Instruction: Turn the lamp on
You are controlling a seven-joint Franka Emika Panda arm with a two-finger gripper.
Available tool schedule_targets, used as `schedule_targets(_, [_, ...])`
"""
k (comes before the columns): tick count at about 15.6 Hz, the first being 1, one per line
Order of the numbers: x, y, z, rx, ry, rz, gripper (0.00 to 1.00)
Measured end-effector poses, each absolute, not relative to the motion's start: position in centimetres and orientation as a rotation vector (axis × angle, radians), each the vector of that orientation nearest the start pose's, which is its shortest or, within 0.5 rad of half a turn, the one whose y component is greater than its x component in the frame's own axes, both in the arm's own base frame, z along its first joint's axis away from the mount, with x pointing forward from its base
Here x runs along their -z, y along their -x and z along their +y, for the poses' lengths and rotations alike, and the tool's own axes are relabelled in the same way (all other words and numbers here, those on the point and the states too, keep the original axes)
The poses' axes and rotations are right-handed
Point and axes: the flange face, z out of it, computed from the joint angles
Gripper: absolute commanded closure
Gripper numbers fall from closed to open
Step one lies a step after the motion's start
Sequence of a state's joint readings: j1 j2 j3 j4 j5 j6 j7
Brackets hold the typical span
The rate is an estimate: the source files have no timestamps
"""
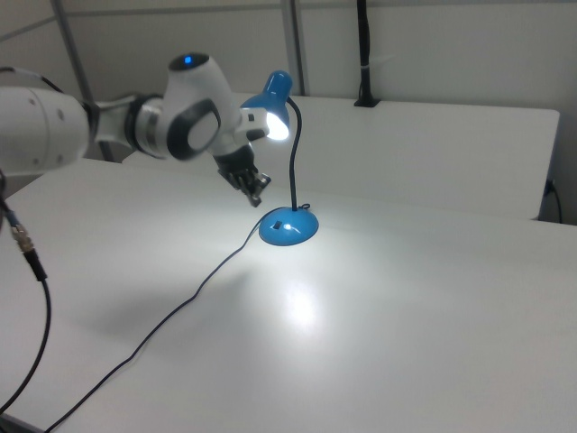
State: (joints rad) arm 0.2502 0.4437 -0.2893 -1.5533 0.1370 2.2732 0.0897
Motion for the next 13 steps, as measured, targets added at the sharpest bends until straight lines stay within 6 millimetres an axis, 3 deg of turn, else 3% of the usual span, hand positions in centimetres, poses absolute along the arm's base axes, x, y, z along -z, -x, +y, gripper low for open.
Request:
schedule_targets(1, [-45.2,-69.0,0.1,0.343,3.101,0.211,0.91])
schedule_targets(2, [-47.1,-67.4,-0.5,0.252,3.11,0.181,0.79])
schedule_targets(3, [-49.1,-65.7,-1.4,0.171,3.121,0.152,0.41])
schedule_targets(4, [-50.8,-64.2,-2.4,0.107,3.126,0.133,0.16])
schedule_targets(5, [-52.2,-62.8,-3.3,0.052,3.124,0.119,0.0])
schedule_targets(9, [-55.8,-59.0,-6.2,-0.08,3.154,0.107,0.0])
schedule_targets(13, [-56.5,-57.9,-6.5,-0.152,3.176,0.106,0.0])
